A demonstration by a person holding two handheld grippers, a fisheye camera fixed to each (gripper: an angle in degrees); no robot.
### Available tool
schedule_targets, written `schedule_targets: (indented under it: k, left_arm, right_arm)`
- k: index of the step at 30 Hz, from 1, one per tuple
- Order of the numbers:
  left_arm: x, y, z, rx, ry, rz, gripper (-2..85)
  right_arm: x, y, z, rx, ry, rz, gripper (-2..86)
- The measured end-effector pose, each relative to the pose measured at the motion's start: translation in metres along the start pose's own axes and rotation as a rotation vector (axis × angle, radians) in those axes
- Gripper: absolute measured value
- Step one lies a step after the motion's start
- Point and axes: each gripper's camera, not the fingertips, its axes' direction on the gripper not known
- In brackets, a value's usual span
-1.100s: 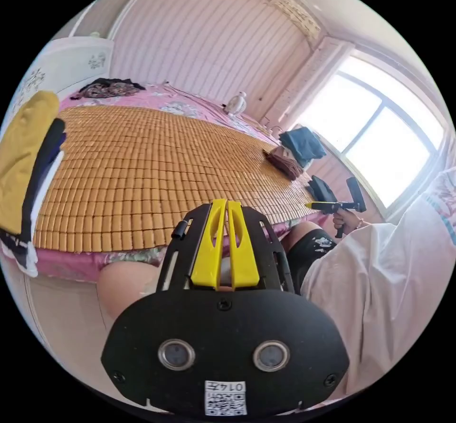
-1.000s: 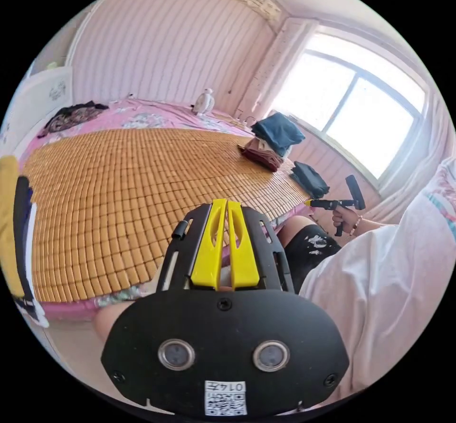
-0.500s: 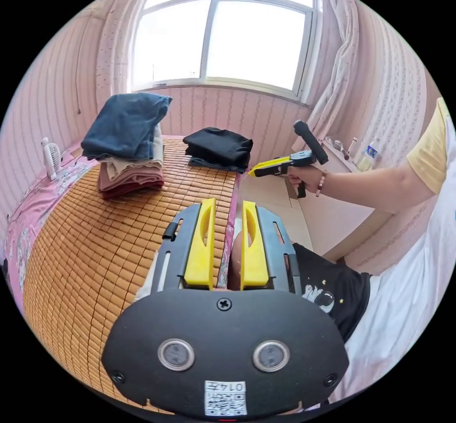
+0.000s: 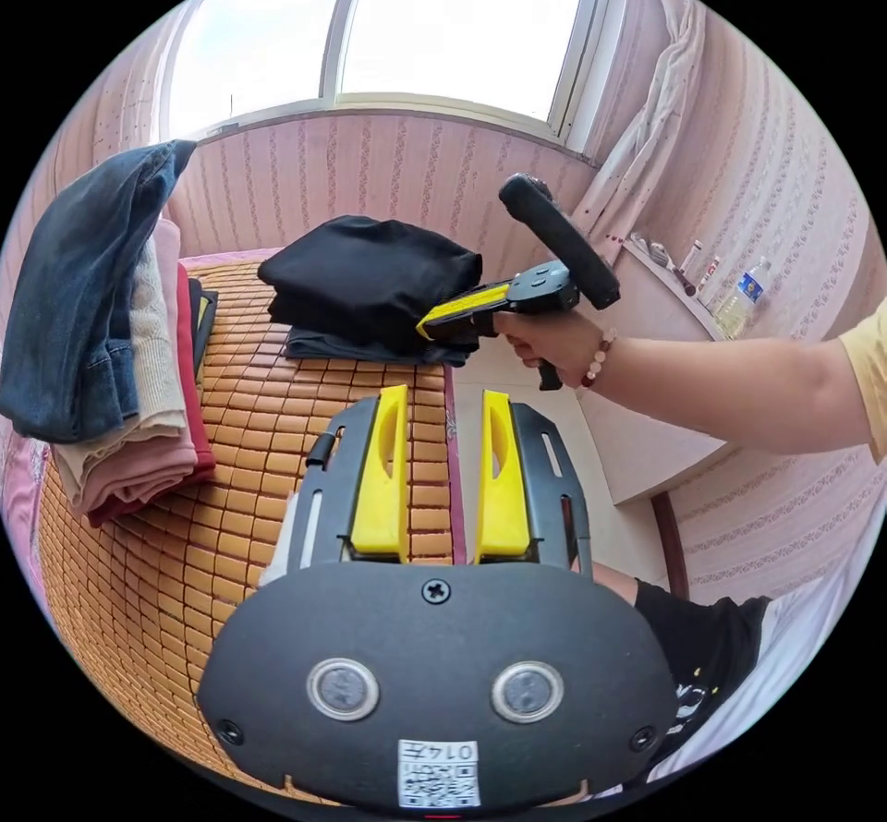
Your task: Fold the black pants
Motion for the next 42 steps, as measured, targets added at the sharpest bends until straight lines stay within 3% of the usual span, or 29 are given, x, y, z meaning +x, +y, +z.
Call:
schedule_targets:
  k: [6, 11, 13, 18, 21, 25, 29, 33, 36, 38, 40, 42]
  left_arm:
    - [0.001, 0.001, -0.017, 0.074, -0.050, -0.056, 12.4]
    - [0.017, 0.021, -0.076, 0.235, -0.107, -0.106, 12.2]
    - [0.024, 0.038, -0.108, 0.296, -0.161, -0.143, 11.5]
    - [0.036, 0.118, -0.236, 0.509, -0.468, -0.394, 4.6]
    - [0.049, 0.143, -0.307, 0.612, -0.591, -0.406, 0.9]
    - [0.062, 0.145, -0.372, 0.615, -0.738, -0.405, -0.4]
    - [0.064, 0.152, -0.397, 0.592, -0.806, -0.387, -0.6]
    - [0.034, 0.182, -0.361, 0.428, -0.572, -0.452, 0.7]
    - [0.023, 0.222, -0.317, 0.287, -0.476, -0.471, 4.8]
    - [0.020, 0.249, -0.294, 0.153, -0.457, -0.504, 5.9]
    - [0.020, 0.280, -0.287, 0.087, -0.435, -0.584, 5.4]
    - [0.022, 0.322, -0.302, 0.103, -0.387, -0.694, 5.1]
  right_arm:
    - [0.001, 0.020, -0.092, 0.225, -0.310, -0.077, 0.8]
    - [-0.062, 0.037, -0.168, 0.352, -0.752, -0.286, 0.5]
    - [-0.096, 0.041, -0.187, 0.374, -0.841, -0.379, 0.5]
    - [-0.187, 0.044, -0.230, 0.426, -1.057, -0.541, 0.5]
    - [-0.232, 0.044, -0.270, 0.529, -1.152, -0.630, 0.4]
    - [-0.265, 0.036, -0.310, 0.647, -1.266, -0.634, 0.4]
    - [-0.266, 0.042, -0.313, 0.711, -1.189, -0.564, 0.4]
    - [-0.261, 0.052, -0.273, 0.581, -0.959, -0.500, 0.5]
    - [-0.257, 0.069, -0.213, 0.396, -0.749, -0.541, 0.7]
    - [-0.257, 0.083, -0.140, 0.109, -0.523, -0.572, 0.9]
    - [-0.248, 0.091, -0.094, -0.105, -0.439, -0.516, 1.1]
    - [-0.238, 0.095, -0.073, -0.179, -0.407, -0.417, 1.1]
